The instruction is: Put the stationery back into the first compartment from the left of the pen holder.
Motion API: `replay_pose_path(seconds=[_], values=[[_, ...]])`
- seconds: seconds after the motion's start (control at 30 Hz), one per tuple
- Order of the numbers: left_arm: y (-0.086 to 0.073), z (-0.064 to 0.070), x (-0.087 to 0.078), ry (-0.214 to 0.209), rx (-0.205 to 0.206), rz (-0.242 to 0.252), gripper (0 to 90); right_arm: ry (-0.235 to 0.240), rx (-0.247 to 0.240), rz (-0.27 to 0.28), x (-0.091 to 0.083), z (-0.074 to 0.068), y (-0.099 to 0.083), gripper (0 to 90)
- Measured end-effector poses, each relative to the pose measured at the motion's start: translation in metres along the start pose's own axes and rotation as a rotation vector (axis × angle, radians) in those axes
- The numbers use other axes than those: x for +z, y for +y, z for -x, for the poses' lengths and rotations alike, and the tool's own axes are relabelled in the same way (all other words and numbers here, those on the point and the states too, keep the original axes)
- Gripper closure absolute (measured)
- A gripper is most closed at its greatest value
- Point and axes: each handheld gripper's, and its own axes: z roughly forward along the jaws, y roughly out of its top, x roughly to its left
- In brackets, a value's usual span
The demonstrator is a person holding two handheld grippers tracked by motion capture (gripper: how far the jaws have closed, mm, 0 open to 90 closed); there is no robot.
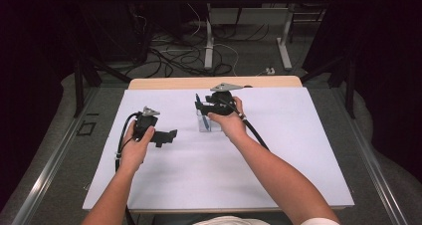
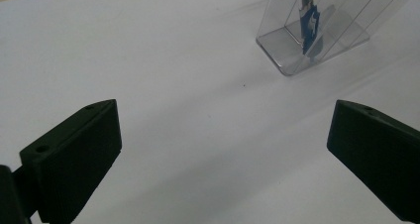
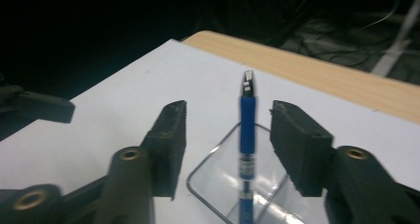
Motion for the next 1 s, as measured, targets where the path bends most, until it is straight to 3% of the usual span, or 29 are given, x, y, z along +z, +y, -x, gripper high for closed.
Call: replay_pose_path(seconds=[0.17,0.3,0.43,0.6,0.77,0.93,1.0], values=[[-0.001,0.000,0.001,-0.001,-0.005,0.008,0.1,-0.009,0.017,0.002,-0.017,0.001,-0.001,35.1],[-0.002,-0.001,0.001,-0.004,-0.002,0.008,0.1,-0.026,-0.023,0.003,-0.034,0.002,-0.002,25.6],[-0.002,-0.001,0.001,-0.005,-0.009,0.011,0.1,-0.050,-0.056,-0.030,-0.052,0.006,-0.003,14.8],[-0.003,0.000,0.001,-0.006,-0.021,0.018,0.1,-0.070,-0.034,0.001,-0.075,0.017,-0.009,13.4],[-0.004,0.000,0.001,-0.002,-0.035,0.022,0.2,-0.092,-0.025,-0.002,-0.094,0.029,-0.016,0.5],[-0.005,-0.001,-0.001,-0.002,-0.026,0.029,0.2,-0.133,-0.038,-0.022,-0.118,0.038,-0.028,0.0],[-0.006,0.000,-0.002,-0.014,-0.043,0.044,0.1,-0.149,-0.041,-0.030,-0.127,0.042,-0.033,0.0]])
